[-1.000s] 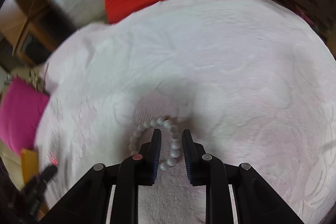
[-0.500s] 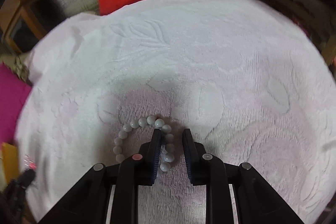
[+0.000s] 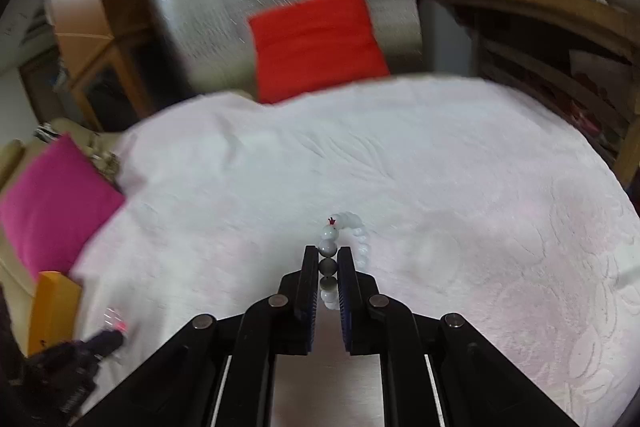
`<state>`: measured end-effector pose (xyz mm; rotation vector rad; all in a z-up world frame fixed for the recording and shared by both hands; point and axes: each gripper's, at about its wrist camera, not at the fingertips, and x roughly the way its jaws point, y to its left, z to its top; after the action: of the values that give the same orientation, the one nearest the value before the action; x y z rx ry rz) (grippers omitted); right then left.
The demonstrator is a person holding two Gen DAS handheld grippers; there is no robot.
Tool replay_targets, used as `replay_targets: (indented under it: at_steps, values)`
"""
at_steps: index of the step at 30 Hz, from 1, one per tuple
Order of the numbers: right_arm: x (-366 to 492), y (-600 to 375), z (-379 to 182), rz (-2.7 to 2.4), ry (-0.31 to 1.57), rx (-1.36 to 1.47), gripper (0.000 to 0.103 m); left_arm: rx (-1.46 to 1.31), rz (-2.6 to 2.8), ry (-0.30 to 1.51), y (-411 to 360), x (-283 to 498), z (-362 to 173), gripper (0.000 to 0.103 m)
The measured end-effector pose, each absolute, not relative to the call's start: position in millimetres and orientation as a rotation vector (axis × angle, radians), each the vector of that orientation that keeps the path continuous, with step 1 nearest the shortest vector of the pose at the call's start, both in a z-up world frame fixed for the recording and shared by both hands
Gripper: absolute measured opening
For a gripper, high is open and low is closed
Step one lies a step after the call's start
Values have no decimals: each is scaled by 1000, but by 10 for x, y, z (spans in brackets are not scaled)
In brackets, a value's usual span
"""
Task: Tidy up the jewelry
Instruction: 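Carry both bracelets into the orange box and open both tools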
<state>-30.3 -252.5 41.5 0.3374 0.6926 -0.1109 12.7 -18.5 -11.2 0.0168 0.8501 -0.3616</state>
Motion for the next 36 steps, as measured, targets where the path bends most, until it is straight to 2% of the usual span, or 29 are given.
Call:
replay_targets:
  at_steps: [4,8,15,19,23,28,36]
  values:
    - [-344,-2309,535,-41,649,336,10,-16,-317,800,53,-48,65,8]
    - [-195,-1873,519,68,693,344,11,-44,-265,742,420,-304,349,8]
    - [-1,-476,657,327,793,260,11,-118,-119,682,1566,-749,816,7]
    - [36,458,868,495,817,188,11,-138,-19,676,2246,-945,883,7]
    - [90,1314,996,615,839,125,11,-164,80,730,2860,-995,698,7]
    - [299,2116,971,658,883,69,11,-230,146,846,3354,-878,222,7]
    - [845,2617,476,534,994,-37,11,-280,151,972,3571,-685,-287,7]
